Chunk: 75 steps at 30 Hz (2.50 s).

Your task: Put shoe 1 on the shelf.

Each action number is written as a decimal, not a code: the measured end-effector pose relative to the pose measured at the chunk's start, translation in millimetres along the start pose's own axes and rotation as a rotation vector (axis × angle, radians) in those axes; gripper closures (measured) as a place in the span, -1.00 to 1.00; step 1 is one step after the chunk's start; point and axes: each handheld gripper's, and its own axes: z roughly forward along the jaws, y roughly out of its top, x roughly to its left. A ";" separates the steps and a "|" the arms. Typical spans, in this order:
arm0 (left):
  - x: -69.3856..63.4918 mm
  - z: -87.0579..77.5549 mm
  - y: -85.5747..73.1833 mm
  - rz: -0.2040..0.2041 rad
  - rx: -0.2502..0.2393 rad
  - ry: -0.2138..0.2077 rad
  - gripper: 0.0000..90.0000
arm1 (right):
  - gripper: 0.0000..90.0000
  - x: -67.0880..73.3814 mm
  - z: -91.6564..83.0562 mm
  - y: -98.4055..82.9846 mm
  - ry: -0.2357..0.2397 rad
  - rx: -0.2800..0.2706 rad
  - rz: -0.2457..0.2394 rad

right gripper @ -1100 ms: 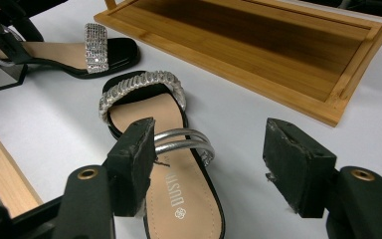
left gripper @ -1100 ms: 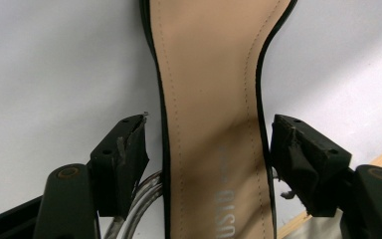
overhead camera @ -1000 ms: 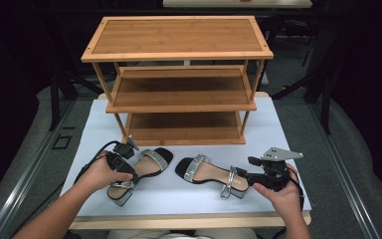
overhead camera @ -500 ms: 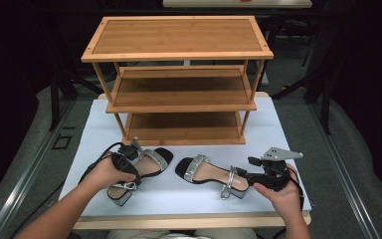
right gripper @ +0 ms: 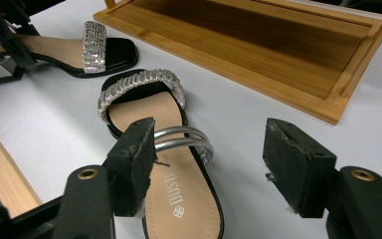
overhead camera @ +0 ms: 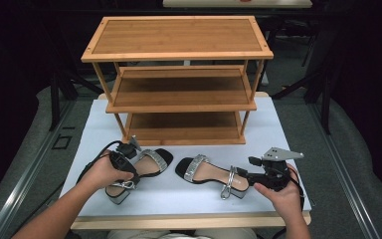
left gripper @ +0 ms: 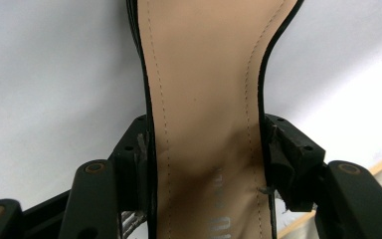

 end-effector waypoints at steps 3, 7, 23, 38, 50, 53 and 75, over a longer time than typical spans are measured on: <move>0.9 -6.9 -0.5 0.001 -0.003 0.007 -0.05 | -0.18 0.0 0.1 0.0 0.001 0.000 0.001; 5.2 -17.3 -0.4 -0.008 -0.025 0.012 -0.05 | -0.18 -0.5 -0.8 0.0 -0.003 -0.004 -0.001; 23.9 -21.7 35.6 -0.149 -0.096 0.049 -0.05 | -0.19 -2.1 -0.2 -1.3 -0.003 -0.003 0.008; 28.3 -1.5 42.6 -0.221 -0.120 0.015 -0.05 | -0.19 -3.2 0.3 -2.1 -0.010 -0.015 0.009; 23.9 -56.3 11.8 -0.142 -0.275 -0.004 -0.19 | -0.19 -3.3 -1.0 -1.9 -0.009 -0.003 0.007; 22.0 -78.2 -15.2 -0.099 -0.330 -0.004 -0.19 | -0.19 -3.2 -1.7 -1.9 -0.003 -0.005 0.007; 28.1 2.4 -80.9 0.081 -0.420 -0.031 -0.22 | -0.19 -2.5 -0.6 -3.4 -0.009 0.016 0.007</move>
